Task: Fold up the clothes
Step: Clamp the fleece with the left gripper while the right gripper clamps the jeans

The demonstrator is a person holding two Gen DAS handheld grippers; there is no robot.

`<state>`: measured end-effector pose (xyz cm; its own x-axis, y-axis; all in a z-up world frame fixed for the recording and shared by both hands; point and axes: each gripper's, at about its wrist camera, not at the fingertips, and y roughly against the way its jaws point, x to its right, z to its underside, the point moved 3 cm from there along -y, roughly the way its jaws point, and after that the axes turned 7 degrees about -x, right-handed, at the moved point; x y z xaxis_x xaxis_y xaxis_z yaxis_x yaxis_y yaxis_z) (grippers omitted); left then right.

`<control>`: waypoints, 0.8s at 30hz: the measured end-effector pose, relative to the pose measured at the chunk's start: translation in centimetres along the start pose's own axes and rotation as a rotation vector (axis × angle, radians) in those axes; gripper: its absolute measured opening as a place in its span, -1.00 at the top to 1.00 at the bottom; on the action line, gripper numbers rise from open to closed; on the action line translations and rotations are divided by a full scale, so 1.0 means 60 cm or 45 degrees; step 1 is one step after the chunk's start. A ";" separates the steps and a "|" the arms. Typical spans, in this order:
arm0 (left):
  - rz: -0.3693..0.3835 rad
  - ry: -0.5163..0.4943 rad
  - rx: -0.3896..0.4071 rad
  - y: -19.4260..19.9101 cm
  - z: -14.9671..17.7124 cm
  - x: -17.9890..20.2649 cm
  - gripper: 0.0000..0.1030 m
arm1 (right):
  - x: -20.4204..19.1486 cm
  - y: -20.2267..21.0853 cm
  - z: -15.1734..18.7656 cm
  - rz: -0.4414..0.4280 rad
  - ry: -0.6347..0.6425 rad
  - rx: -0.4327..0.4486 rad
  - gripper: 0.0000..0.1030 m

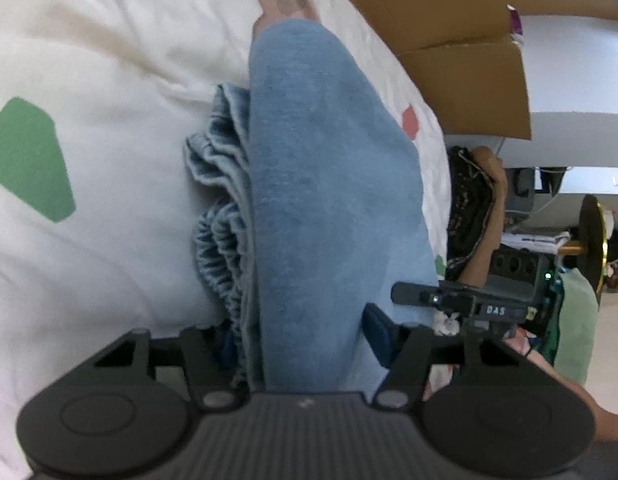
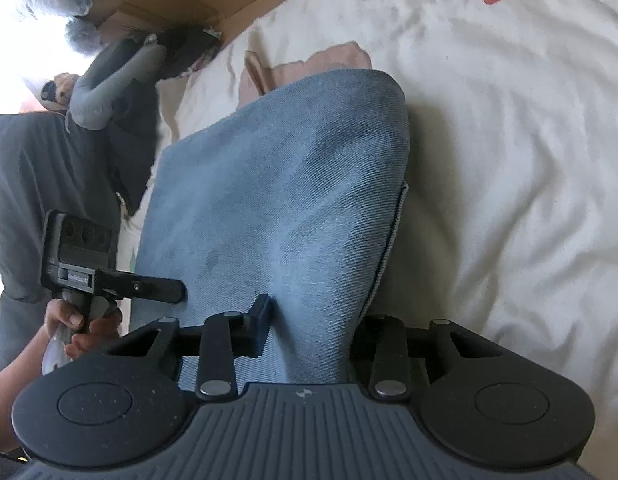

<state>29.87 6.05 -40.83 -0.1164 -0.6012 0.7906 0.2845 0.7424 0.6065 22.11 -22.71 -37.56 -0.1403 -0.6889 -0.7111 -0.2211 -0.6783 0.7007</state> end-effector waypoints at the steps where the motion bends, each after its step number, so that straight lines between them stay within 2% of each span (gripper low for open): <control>1: -0.002 0.000 0.005 -0.001 0.001 -0.002 -0.21 | 0.003 0.002 0.001 -0.012 -0.009 0.003 0.33; 5: -0.021 -0.004 0.003 -0.015 0.001 -0.005 -0.34 | 0.011 -0.007 0.005 -0.016 -0.029 0.000 0.26; 7: -0.028 -0.011 0.005 -0.020 0.000 -0.006 -0.35 | 0.012 -0.014 0.007 -0.027 -0.030 -0.006 0.20; 13: -0.035 -0.022 0.005 -0.021 0.005 -0.007 -0.32 | 0.015 -0.019 0.012 -0.041 -0.035 -0.012 0.19; 21: -0.068 -0.011 0.066 -0.011 0.013 0.010 -0.19 | -0.011 -0.001 0.017 -0.005 0.038 0.020 0.44; 24: -0.059 -0.021 0.086 -0.001 0.017 0.021 -0.16 | -0.031 0.013 0.016 0.004 0.067 0.035 0.46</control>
<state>28.73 5.57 -39.81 -0.1435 -0.6307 0.7627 0.2134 0.7328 0.6461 21.26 -21.70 -35.73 -0.0903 -0.7039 -0.7045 -0.2471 -0.6694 0.7006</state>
